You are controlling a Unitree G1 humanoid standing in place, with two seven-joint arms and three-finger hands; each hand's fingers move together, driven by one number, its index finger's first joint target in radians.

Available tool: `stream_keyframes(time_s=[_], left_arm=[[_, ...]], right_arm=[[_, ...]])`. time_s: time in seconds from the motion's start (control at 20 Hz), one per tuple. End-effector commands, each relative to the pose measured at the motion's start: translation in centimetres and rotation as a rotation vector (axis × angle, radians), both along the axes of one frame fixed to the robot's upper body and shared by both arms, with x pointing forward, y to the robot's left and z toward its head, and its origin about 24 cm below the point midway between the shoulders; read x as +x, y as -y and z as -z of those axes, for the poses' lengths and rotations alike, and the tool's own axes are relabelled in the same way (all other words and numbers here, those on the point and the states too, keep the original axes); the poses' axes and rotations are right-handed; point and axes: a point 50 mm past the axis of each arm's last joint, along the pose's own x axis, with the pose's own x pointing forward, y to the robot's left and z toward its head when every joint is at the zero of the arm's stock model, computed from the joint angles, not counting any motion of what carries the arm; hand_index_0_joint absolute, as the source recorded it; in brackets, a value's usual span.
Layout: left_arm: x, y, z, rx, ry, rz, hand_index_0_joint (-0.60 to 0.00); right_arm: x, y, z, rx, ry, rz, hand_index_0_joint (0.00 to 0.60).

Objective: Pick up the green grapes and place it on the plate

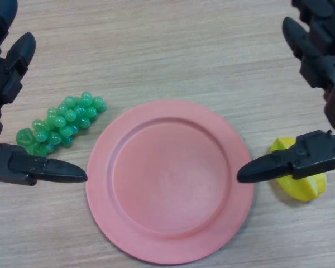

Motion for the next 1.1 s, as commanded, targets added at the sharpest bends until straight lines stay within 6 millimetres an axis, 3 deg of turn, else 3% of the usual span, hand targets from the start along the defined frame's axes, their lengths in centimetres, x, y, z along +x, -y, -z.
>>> stream_keyframes(time_s=[0.05, 0.55, 0.75, 0.95, 1.1], left_arm=[[-1.6, 0.1, -2.6, 0.048, 0.225, -0.017, 0.0], [-1.9, -0.7, -2.3, 0.061, 0.232, -0.054, 0.0], [-0.8, -2.8, -1.7, 0.143, 0.229, -0.124, 0.0], [1.7, -5.6, -0.1, 0.372, 0.17, -0.277, 0.0], [3.8, -6.9, 2.0, 0.662, 0.069, -0.361, 0.0]], right_arm=[[-1.5, 0.4, -2.5, 0.001, 0.227, 0.017, 0.0], [-1.7, -0.1, -2.3, 0.027, 0.234, 0.011, 0.0], [-1.9, 0.0, -2.0, 0.035, 0.235, 0.008, 0.0], [-2.0, 0.2, -1.7, 0.04, 0.225, 0.012, 0.0], [-2.1, 0.4, -1.4, 0.038, 0.218, 0.019, 0.0]])
